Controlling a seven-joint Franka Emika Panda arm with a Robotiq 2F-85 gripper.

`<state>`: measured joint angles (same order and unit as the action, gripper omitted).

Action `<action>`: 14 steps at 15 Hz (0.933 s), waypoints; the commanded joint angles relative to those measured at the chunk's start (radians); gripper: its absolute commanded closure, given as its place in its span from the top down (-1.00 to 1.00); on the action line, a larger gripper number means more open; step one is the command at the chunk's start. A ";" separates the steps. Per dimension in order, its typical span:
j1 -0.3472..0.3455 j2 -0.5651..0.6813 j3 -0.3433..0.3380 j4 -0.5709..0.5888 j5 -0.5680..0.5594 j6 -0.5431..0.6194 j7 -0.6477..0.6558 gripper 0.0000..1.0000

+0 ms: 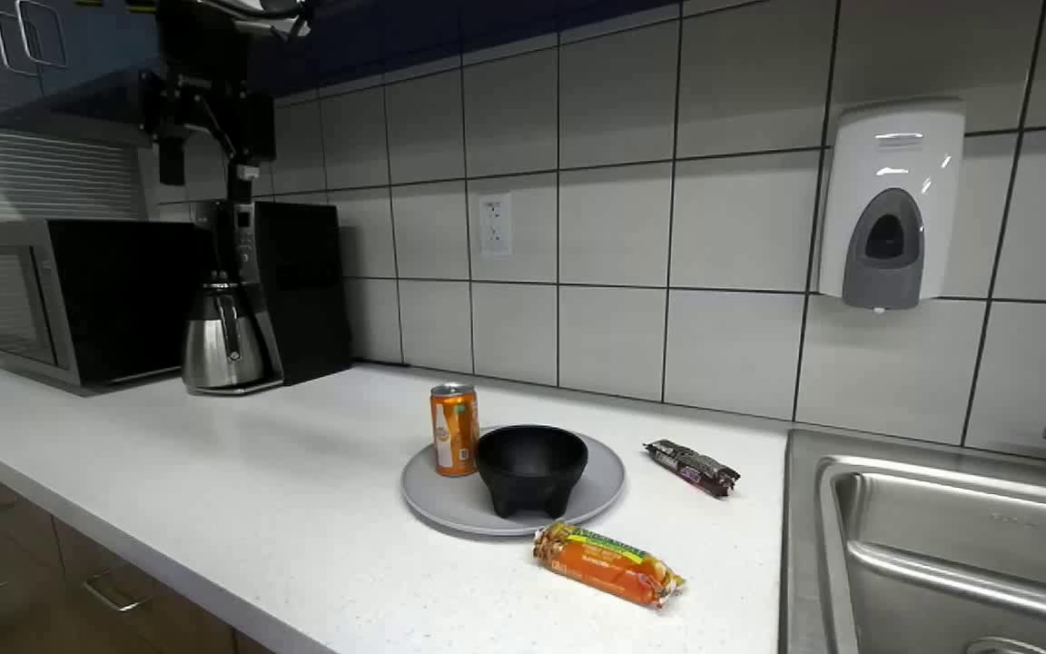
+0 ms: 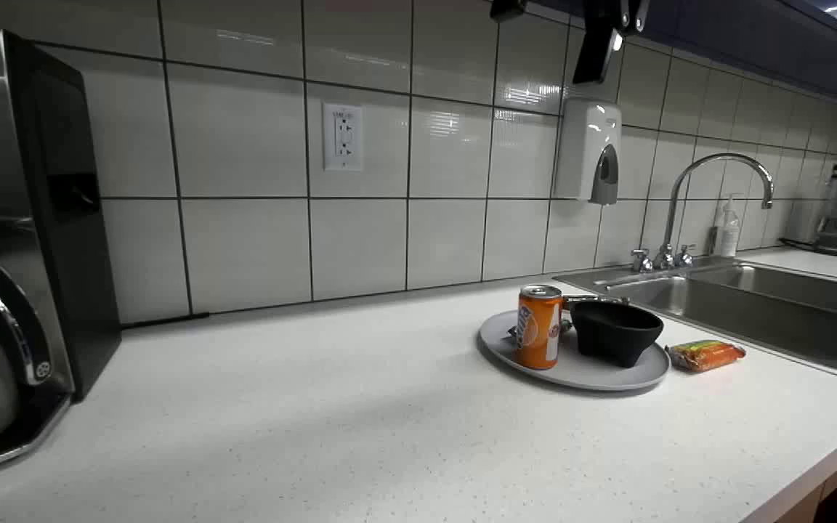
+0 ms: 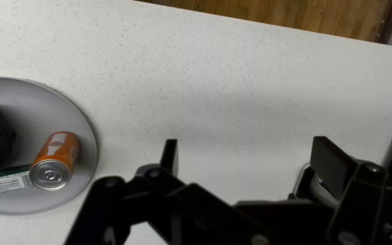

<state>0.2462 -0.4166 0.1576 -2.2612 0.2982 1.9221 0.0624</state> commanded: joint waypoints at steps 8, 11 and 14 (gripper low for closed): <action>-0.015 0.005 0.021 0.002 -0.008 0.008 0.012 1.00; -0.019 0.013 0.038 0.002 -0.043 0.014 0.027 1.00; -0.024 0.024 0.053 -0.007 -0.088 0.018 0.044 1.00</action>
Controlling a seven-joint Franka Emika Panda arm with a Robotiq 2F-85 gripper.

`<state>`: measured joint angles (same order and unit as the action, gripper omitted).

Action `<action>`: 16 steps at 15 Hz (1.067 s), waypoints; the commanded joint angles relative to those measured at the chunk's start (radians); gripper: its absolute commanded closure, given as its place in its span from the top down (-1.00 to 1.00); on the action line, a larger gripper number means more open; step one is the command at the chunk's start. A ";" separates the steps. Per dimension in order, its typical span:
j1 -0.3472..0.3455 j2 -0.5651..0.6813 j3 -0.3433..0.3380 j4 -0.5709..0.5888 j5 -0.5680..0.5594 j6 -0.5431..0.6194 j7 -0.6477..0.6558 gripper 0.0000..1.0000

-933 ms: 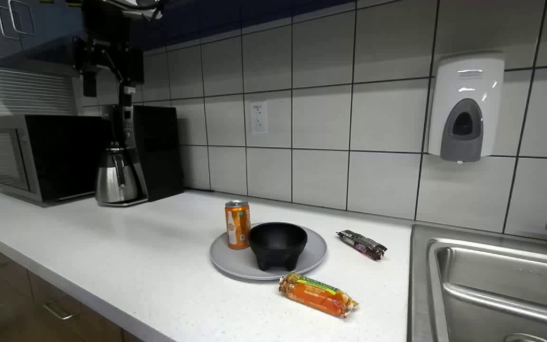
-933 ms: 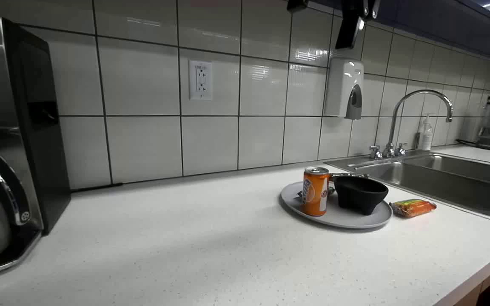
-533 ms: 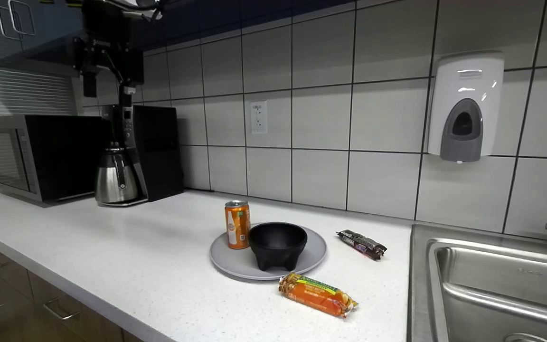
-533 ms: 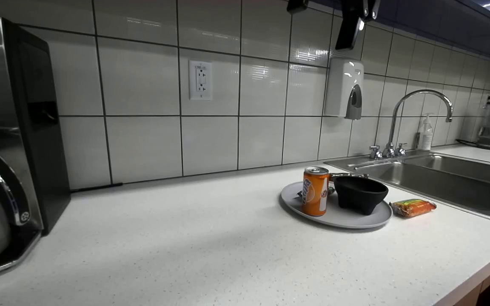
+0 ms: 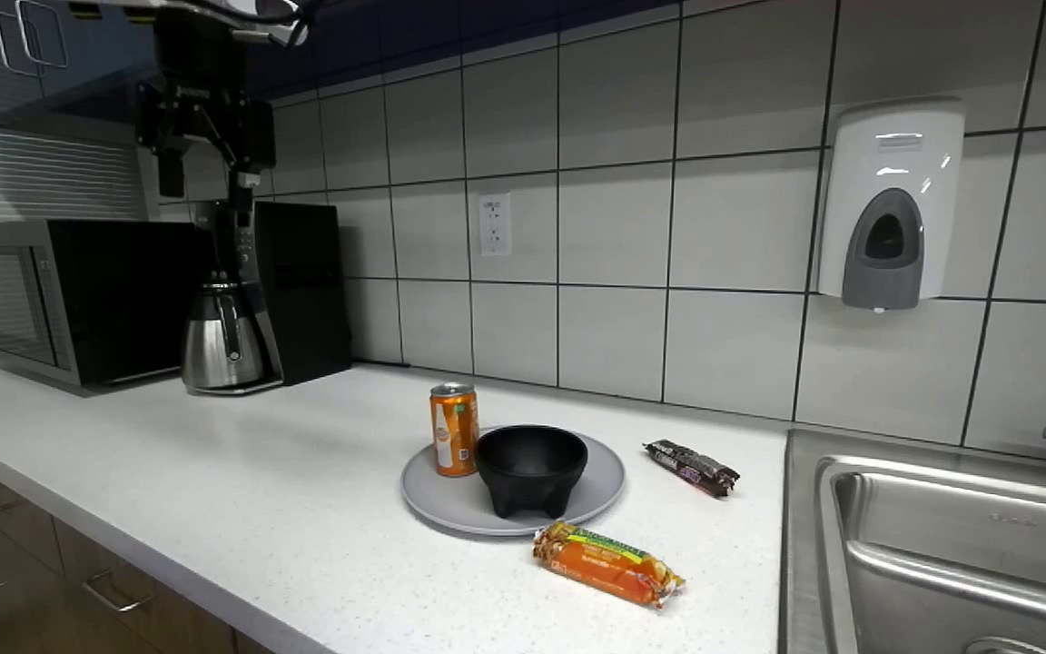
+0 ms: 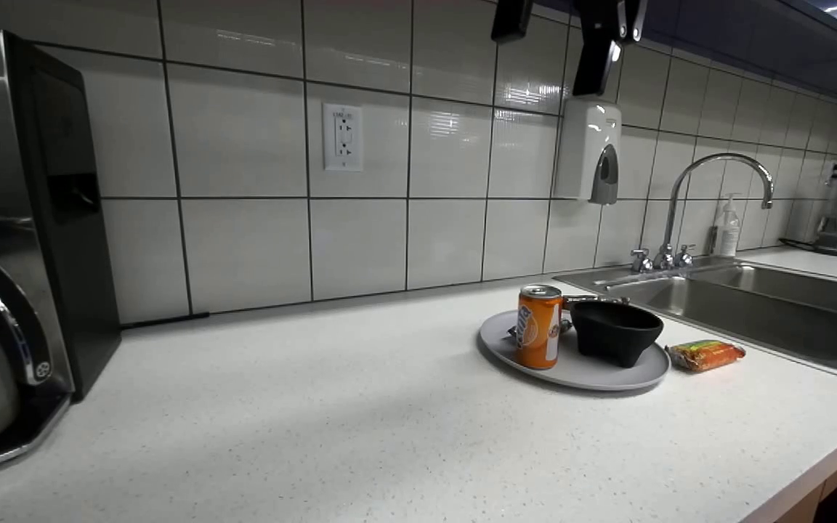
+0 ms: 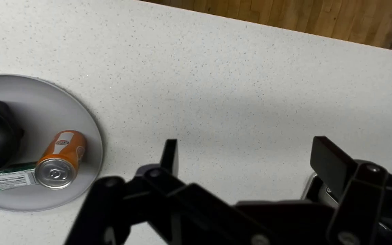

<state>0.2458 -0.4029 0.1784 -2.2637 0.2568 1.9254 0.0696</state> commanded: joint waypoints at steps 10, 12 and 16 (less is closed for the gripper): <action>-0.052 0.045 0.036 -0.059 -0.136 0.122 0.167 1.00; -0.062 0.052 0.032 -0.069 -0.146 0.139 0.192 1.00; -0.085 0.066 0.020 -0.084 -0.165 0.158 0.208 1.00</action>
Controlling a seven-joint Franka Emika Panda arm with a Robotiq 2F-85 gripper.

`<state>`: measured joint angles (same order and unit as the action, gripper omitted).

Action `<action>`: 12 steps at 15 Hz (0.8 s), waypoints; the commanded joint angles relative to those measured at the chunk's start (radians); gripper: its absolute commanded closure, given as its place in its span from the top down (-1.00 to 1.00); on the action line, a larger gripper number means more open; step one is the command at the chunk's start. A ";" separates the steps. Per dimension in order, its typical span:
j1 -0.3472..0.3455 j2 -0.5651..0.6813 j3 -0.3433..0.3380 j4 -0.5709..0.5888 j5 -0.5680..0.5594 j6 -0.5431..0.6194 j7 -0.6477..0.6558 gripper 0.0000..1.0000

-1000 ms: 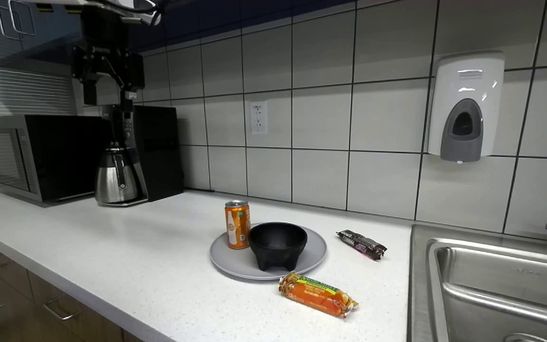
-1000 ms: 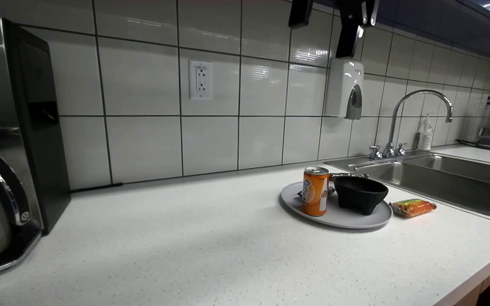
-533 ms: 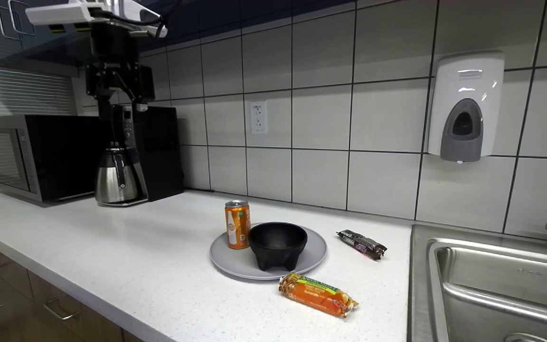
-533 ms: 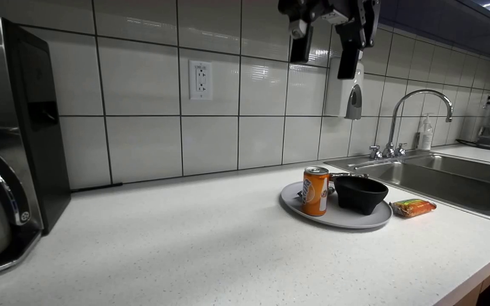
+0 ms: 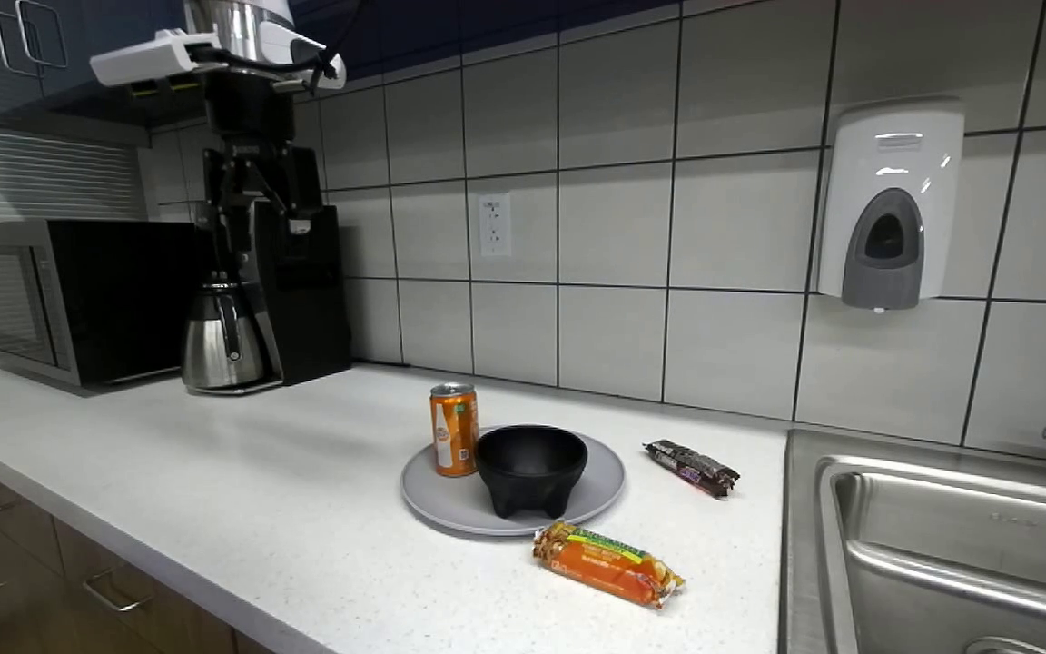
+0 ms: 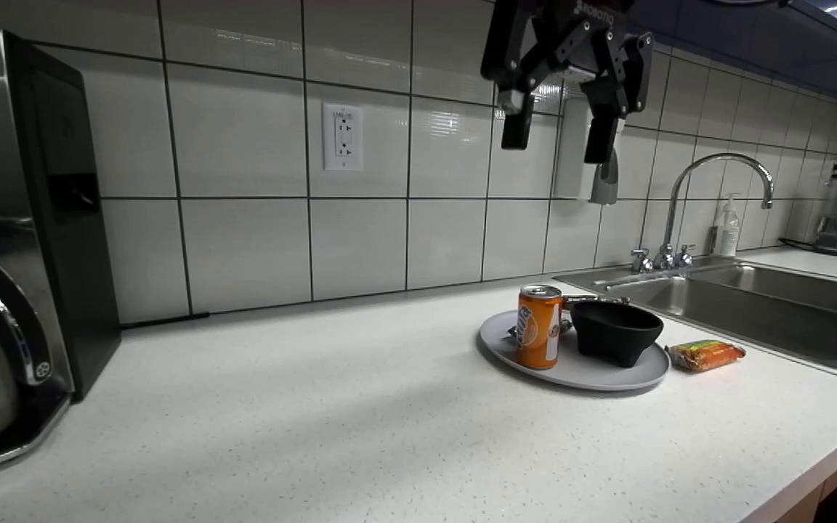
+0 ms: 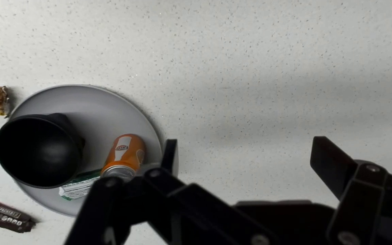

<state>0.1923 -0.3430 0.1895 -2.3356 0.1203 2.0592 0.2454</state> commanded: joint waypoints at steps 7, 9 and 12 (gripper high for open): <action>-0.078 0.049 -0.010 -0.026 -0.066 0.048 0.033 1.00; -0.089 0.072 -0.018 -0.026 -0.072 0.077 0.038 1.00; -0.102 0.121 -0.034 -0.023 -0.072 0.128 0.034 1.00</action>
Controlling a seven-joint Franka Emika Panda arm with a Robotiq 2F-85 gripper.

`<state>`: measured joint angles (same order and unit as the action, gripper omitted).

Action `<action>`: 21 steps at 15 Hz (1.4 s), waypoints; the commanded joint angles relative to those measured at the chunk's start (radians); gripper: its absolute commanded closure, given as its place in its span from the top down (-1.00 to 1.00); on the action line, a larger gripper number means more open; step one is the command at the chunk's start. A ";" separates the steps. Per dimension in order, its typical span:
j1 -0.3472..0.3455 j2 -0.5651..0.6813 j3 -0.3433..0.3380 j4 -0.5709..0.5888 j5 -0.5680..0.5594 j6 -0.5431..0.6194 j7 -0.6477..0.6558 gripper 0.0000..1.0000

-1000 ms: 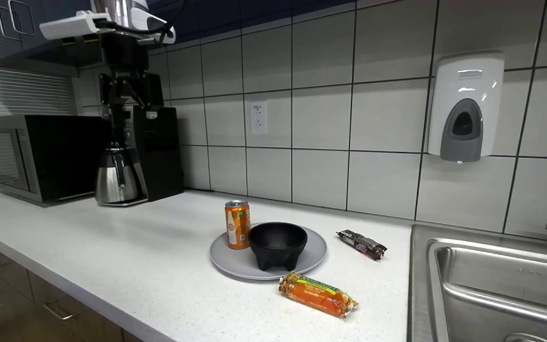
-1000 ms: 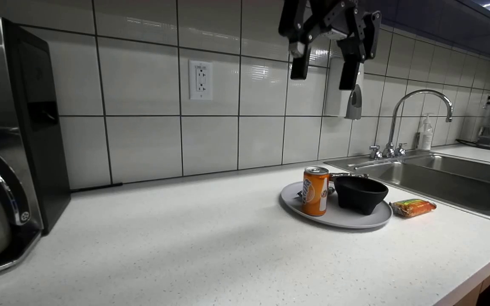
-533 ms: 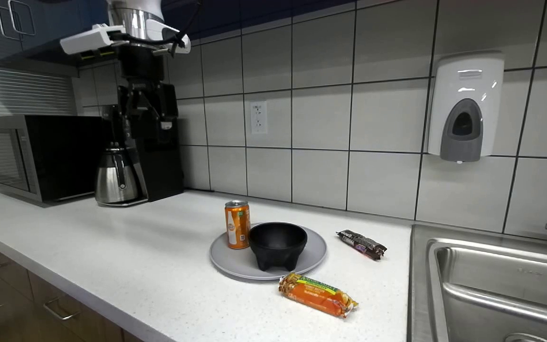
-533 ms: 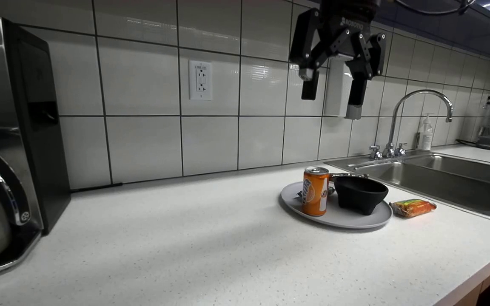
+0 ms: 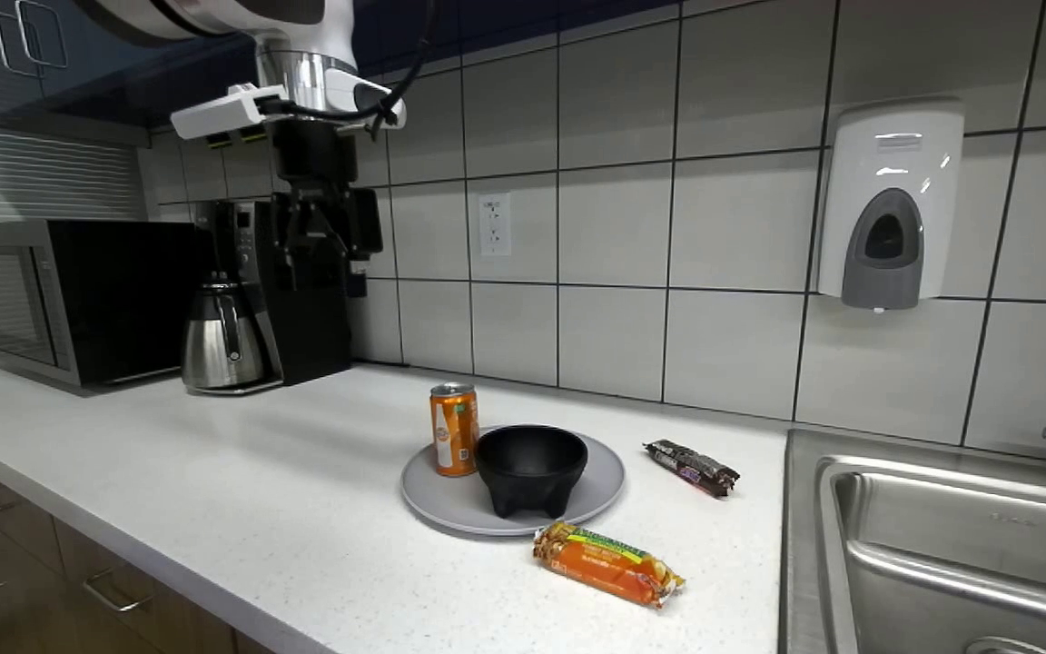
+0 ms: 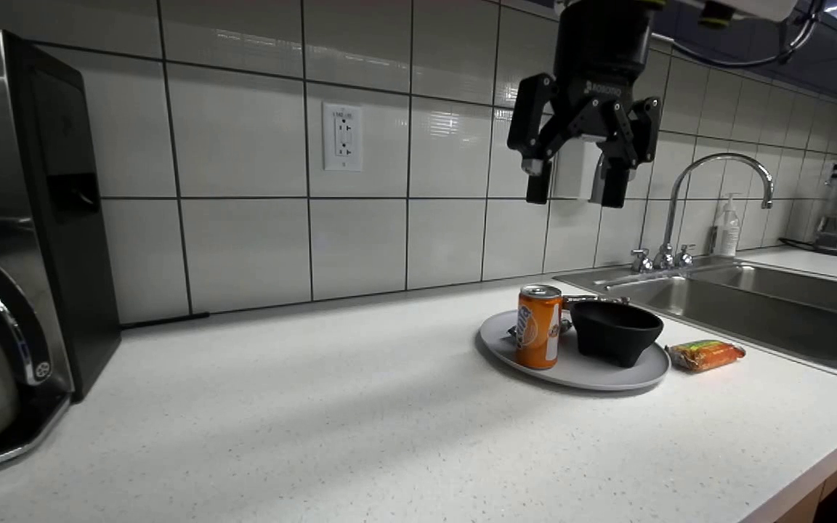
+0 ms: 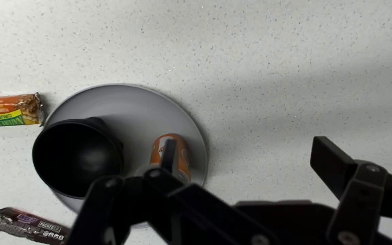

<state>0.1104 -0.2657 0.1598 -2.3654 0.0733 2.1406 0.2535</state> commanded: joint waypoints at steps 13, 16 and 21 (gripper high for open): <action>-0.036 0.260 -0.055 0.069 -0.171 0.182 0.095 1.00; -0.032 0.299 -0.067 0.087 -0.182 0.193 0.101 1.00; -0.029 0.348 -0.088 0.107 -0.179 0.209 0.104 1.00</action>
<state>0.0818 0.0473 0.0814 -2.2912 -0.0805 2.3425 0.3251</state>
